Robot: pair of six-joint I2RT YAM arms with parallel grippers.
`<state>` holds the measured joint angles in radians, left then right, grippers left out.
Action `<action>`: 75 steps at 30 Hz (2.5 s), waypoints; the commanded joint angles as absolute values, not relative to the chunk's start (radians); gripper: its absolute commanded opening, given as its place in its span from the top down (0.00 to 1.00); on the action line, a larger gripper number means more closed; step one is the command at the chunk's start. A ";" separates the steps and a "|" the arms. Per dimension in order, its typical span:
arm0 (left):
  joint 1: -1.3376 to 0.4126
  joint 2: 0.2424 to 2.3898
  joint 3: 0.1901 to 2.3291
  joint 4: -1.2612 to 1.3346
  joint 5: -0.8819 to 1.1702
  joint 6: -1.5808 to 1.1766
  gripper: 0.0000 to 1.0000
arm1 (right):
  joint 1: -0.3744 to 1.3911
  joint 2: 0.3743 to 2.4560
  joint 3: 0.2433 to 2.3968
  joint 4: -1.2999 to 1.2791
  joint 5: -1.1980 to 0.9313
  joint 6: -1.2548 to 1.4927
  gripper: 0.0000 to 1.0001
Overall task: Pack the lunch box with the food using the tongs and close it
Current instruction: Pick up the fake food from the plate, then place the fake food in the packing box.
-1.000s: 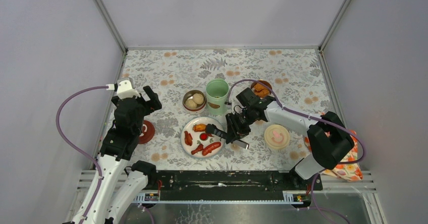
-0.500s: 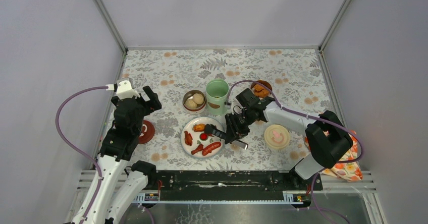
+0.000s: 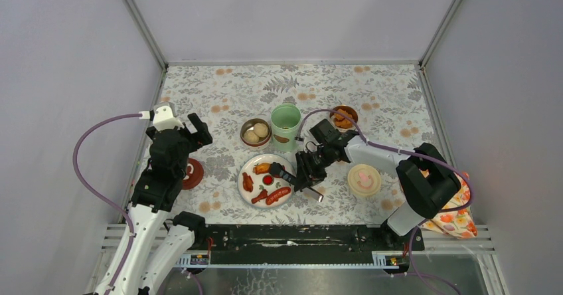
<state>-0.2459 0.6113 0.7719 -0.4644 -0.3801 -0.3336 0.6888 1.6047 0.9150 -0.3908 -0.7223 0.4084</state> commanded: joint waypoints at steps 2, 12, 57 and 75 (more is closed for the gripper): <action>-0.236 0.603 0.767 -0.412 -0.367 -0.329 0.02 | 0.683 1.610 0.910 -0.344 -0.771 0.444 0.68; -0.235 0.602 0.766 -0.413 -0.369 -0.330 0.02 | 0.683 1.560 0.924 -0.337 -0.781 0.463 0.87; -0.232 0.590 0.765 -0.411 -0.369 -0.331 0.02 | 0.451 1.379 1.241 -0.620 -0.609 0.322 0.93; -0.231 0.597 0.765 -0.411 -0.365 -0.330 0.02 | 0.431 1.386 1.190 -0.566 -0.632 0.373 0.66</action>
